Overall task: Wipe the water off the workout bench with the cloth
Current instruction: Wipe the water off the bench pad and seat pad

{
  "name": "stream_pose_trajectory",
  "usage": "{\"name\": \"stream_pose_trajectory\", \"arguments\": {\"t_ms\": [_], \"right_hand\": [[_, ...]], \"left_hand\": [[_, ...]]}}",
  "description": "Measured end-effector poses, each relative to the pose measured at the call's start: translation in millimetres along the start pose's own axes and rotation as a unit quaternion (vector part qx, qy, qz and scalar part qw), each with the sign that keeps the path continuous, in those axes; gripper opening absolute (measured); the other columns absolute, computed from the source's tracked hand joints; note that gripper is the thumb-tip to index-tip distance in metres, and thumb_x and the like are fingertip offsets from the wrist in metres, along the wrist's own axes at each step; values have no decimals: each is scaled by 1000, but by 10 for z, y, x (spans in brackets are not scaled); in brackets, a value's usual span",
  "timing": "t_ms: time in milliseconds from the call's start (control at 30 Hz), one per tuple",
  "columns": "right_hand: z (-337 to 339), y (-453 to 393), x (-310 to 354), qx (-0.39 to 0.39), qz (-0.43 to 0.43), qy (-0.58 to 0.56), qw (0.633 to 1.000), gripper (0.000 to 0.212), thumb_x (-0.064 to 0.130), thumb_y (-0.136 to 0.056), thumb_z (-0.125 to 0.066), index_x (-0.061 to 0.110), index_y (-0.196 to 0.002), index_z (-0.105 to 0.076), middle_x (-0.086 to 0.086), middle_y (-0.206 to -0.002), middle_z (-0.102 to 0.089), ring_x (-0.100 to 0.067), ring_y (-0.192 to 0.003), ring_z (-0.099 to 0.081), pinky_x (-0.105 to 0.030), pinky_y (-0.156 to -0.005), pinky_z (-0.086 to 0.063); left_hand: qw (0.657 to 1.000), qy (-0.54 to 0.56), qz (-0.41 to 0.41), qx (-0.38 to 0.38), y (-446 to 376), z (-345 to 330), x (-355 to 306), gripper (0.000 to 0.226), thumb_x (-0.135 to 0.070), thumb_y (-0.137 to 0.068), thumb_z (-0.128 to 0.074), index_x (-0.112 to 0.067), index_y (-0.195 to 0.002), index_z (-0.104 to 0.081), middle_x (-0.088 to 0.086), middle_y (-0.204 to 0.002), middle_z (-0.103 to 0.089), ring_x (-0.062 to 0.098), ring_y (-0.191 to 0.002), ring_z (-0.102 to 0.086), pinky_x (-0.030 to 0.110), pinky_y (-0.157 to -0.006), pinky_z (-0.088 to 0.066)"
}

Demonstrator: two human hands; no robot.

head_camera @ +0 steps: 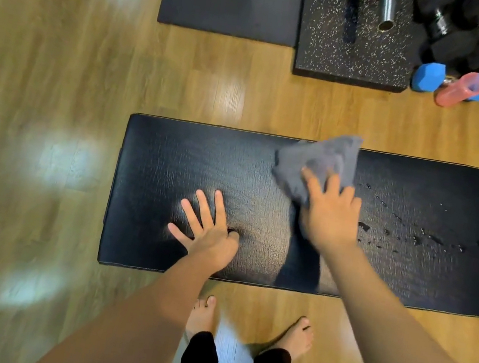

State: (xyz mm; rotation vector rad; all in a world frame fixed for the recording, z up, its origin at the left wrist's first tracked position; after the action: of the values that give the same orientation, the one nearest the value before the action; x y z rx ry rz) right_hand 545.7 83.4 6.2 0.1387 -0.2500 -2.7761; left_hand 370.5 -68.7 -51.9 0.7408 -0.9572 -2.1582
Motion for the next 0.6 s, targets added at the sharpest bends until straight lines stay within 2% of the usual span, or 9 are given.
{"name": "stream_pose_trajectory", "arguments": {"t_ms": [100, 167, 233, 367, 467, 600], "right_hand": [[36, -463, -268, 23, -116, -36, 992, 64, 26, -89, -57, 39, -145, -28, -13, -138, -35, -40, -107, -43, -48, -87, -37], [55, -466, -211, 26, -129, -39, 990, 64, 25, -90, -56, 39, -145, -27, -12, -139, -35, -39, -109, -42, -49, -89, -37], [56, -193, -25, 12, -98, -34, 995, 68, 23, -86, -61, 38, -145, -31, -13, -144, -36, -38, -105, -45, -48, -84, -38], [-159, 783, 407, 13, 19, -54, 998, 76, 21, -71, -76, 33, -141, -48, -18, -148, -43, -37, -89, -50, -46, -74, -41], [-368, 1345, 495, 54, 101, -35, 993, 88, 17, -64, -80, 33, -143, -44, -19, -149, -42, -36, -87, -50, -45, -72, -41], [-341, 1243, 257, 37, 168, -29, 985, 93, 22, -62, -82, 35, -144, -41, -17, -147, -44, -35, -88, -49, -42, -70, -43]], "left_hand": [[1000, -10, 0, -3, -1, -1, -7, 87, -34, -97, -32, -35, -138, 45, 1, -139, 58, 34, -134, 47, 71, -108, 18], [1000, -15, 1, -2, 0, -2, -13, 86, -35, -98, -31, -34, -139, 44, 2, -144, 55, 35, -135, 47, 71, -108, 18], [1000, -8, 3, 3, -1, -4, -16, 86, -34, -98, -31, -34, -141, 43, 2, -146, 54, 35, -135, 46, 71, -108, 17], [1000, -10, 14, -3, -4, 9, -21, 87, -32, -97, -32, -36, -140, 43, 1, -145, 54, 35, -136, 46, 72, -108, 16], [1000, -9, 18, -12, 3, 10, -29, 87, -29, -95, -32, -37, -138, 43, 0, -144, 54, 34, -135, 46, 72, -107, 17], [999, -14, 18, -23, 2, 13, -24, 89, -28, -94, -33, -37, -135, 45, 0, -147, 52, 34, -137, 45, 72, -108, 14]]}}
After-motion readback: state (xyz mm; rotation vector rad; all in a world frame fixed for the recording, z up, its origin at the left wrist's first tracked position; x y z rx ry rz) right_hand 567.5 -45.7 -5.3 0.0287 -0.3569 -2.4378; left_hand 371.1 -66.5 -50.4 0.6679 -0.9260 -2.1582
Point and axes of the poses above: each hand's wrist, its own y-axis away from the middle knuckle, its own z-axis out of the back of the hand, x = y × z, the point moved 7 cm from there along -y, towards the middle knuckle
